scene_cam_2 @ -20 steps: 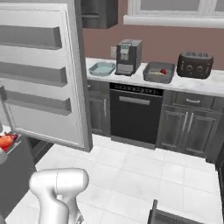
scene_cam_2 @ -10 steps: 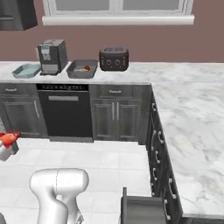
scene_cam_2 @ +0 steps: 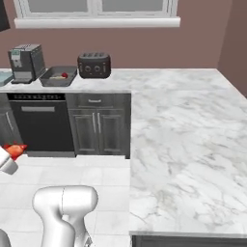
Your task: Place one tomato and one fish in each tupperware on the nearby counter, to pack two identical lunches.
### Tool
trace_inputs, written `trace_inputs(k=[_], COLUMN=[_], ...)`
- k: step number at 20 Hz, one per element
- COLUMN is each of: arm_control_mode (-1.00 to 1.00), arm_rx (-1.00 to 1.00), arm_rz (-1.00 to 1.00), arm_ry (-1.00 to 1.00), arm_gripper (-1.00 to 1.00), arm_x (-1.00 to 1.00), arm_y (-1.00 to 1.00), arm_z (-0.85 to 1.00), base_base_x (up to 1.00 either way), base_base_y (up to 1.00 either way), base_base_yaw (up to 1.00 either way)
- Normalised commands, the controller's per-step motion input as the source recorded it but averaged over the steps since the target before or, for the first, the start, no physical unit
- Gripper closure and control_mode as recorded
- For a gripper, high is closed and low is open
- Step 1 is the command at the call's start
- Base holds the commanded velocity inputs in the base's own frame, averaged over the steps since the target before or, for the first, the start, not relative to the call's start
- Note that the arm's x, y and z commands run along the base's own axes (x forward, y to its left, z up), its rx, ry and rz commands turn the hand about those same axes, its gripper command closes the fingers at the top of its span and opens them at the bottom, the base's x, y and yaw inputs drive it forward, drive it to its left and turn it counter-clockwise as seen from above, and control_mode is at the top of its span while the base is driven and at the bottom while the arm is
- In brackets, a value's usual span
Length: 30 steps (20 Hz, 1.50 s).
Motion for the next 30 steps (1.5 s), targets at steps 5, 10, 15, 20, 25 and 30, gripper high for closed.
trace_inputs(k=[5,10,15,20,25,30], arm_control_mode=[1.0,1.0,1.0,1.0,1.0,1.0], arm_rx=[0.0,0.0,0.0,0.0,0.0,0.0], arm_rz=[0.0,0.0,0.0,0.0,0.0,0.0], arm_ry=[0.0,0.0,0.0,0.0,0.0,0.0], arm_gripper=[1.0,1.0,1.0,1.0,1.0,1.0], arm_x=[0.0,0.0,0.0,0.0,0.0,0.0], arm_y=[0.0,0.0,0.0,0.0,0.0,0.0], arm_z=[0.0,0.0,0.0,0.0,0.0,0.0], base_base_x=[0.98,0.96,0.99,0.93,0.29,-0.59], base_base_y=[0.06,-0.04,-0.08,-0.84,-0.77,0.23], base_base_yaw=[0.32,0.19,0.33,0.27,-0.53,-0.58])
